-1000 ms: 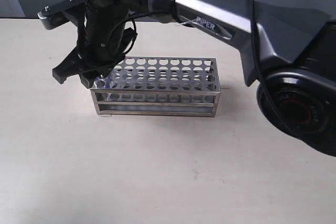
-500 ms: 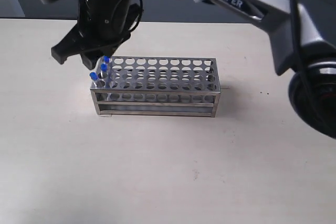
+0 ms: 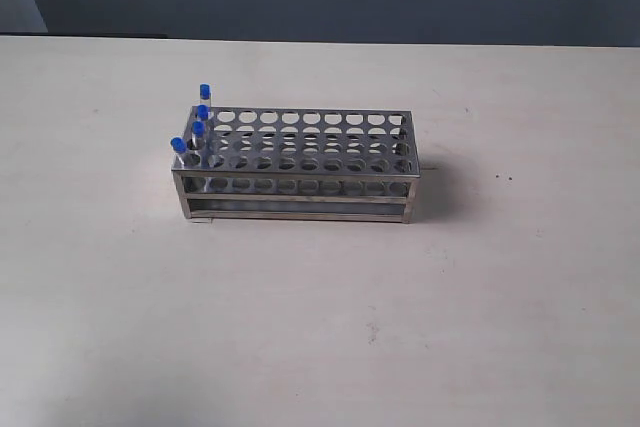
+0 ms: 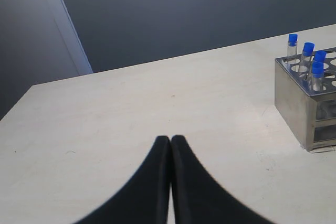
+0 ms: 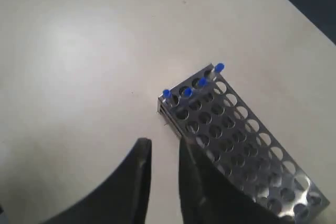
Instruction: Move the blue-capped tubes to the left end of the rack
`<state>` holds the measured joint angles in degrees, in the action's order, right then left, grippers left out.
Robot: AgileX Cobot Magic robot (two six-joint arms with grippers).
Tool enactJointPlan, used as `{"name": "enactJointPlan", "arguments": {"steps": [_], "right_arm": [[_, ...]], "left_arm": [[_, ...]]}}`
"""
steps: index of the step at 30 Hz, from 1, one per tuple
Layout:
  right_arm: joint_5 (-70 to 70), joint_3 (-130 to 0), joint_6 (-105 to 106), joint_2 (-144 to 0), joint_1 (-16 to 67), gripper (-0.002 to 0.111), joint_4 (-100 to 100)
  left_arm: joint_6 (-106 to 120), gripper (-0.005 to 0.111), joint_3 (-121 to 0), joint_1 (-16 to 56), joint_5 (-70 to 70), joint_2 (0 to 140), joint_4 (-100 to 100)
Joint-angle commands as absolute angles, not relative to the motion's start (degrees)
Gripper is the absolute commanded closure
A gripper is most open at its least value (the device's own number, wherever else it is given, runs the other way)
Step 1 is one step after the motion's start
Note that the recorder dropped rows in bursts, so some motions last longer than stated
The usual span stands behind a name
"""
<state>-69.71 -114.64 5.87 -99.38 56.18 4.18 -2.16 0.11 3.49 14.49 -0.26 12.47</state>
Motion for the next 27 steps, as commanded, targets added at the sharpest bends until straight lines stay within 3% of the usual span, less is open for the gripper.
{"name": "enactJointPlan", "arguments": {"steps": [1, 5, 17, 24, 27], "right_arm": [[-70.0, -100.4, 5.4, -86.3, 56.1, 0.089, 6.6], [-70.0, -88.5, 2.4, -74.9, 56.1, 0.089, 6.1], [-67.8, -86.3, 2.3, -65.5, 56.1, 0.089, 3.5], [-49.6, -70.2, 2.3, -58.7, 55.4, 0.089, 0.0], [-35.9, -56.2, 2.9, -52.8, 49.1, 0.089, 2.3]], "left_arm": [[-2.4, 0.106, 0.0, 3.7, 13.7, 0.0, 12.7], [-2.4, 0.106, 0.0, 3.7, 13.7, 0.0, 12.7], [-2.4, 0.106, 0.0, 3.7, 13.7, 0.0, 12.7], [-2.4, 0.106, 0.0, 3.7, 13.7, 0.0, 12.7], [-2.4, 0.106, 0.0, 3.7, 13.7, 0.0, 12.7]]}}
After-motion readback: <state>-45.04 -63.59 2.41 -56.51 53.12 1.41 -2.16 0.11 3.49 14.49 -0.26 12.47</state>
